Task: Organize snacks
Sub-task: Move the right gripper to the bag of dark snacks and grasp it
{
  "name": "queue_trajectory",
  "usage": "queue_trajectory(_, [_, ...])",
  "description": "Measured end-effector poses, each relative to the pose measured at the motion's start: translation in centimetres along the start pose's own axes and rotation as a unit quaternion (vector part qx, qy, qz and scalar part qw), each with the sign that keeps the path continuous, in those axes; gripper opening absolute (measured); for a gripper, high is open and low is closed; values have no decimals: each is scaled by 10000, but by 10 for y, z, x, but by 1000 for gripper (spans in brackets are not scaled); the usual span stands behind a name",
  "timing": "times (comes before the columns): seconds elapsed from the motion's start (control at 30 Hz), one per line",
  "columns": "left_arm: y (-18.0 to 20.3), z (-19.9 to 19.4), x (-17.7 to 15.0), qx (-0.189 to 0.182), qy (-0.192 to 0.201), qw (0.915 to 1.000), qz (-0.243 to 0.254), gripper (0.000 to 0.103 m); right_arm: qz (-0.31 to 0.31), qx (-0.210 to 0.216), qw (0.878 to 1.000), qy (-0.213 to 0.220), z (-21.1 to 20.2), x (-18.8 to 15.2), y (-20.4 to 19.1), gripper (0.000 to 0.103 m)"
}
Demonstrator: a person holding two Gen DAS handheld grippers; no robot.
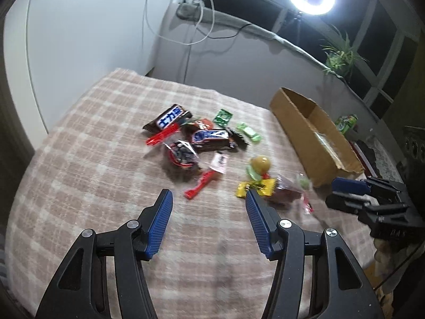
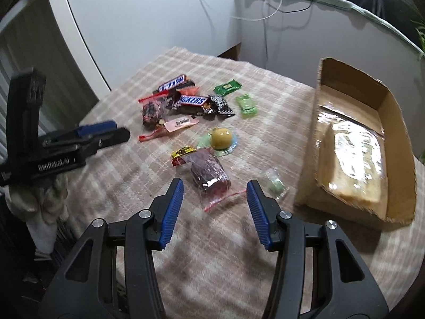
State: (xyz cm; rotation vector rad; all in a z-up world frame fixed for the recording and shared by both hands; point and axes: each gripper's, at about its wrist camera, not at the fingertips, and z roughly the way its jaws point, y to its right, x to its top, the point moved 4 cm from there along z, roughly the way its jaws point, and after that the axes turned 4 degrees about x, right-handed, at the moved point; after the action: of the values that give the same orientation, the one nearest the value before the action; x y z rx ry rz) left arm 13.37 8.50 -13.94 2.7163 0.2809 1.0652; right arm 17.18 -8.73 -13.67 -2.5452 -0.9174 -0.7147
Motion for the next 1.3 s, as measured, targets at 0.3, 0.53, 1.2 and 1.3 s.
queue_trajectory(0.3, [-18,35,19,242,-178,9993,-211,57,-423,-110,9985,-337,33,10,-7,52])
queue_trajectory(0.53, [-19,50,25,271,-301,9988,-281,58,-543,-116,9970,-532,51,13,-5,52])
queue_trajectory(1.2, [-20,63,27,356,-293,9986,-239,41,-535,-70,9972,-511,52,9,-6,34])
queue_trajectory(1.3, [-20,61,26,346,-245,9989,-222,38,-450,-43,9980,-430,46,8,-3,34])
